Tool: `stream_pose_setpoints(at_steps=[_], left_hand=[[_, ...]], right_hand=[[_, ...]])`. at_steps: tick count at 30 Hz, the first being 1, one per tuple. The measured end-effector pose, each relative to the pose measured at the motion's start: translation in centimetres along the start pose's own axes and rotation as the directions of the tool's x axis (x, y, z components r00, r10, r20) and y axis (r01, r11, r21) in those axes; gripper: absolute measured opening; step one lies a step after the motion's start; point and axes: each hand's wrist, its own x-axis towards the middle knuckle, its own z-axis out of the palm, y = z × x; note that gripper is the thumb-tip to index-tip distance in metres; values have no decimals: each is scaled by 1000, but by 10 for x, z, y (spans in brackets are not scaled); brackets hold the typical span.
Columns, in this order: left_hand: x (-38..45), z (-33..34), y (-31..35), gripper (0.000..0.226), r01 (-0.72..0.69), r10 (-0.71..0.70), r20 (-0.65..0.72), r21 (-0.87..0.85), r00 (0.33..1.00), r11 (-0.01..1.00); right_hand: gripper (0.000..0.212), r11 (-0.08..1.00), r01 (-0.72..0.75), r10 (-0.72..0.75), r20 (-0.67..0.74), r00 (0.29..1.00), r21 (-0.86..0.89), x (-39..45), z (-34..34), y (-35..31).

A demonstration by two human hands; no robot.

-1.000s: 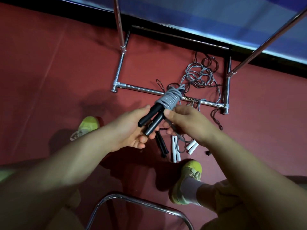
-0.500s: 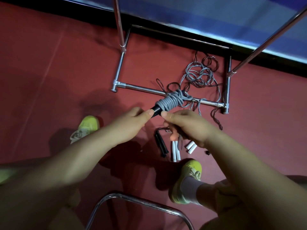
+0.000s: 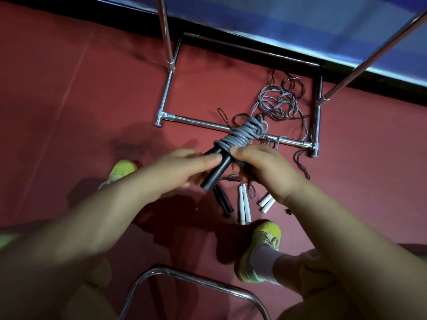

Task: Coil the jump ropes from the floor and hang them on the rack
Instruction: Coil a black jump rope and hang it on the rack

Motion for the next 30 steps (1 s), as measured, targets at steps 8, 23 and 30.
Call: stream_pose_setpoints(at_steps=[8,23,30], left_hand=[[-5,-1,0,77,332,-43,556,-431,830,839],[-3,12,1,53,-17,36,77,-239,996,971],[-3,11,2,59,-49,48,-7,-70,999,996]], right_hand=[[34,983,175,-181,154,971,56,-5,-7,-3],[47,923,49,-10,105,994,-381,-5,-4,-4],[56,797,-41,37,-19,999,-602,-3,-4,-1]])
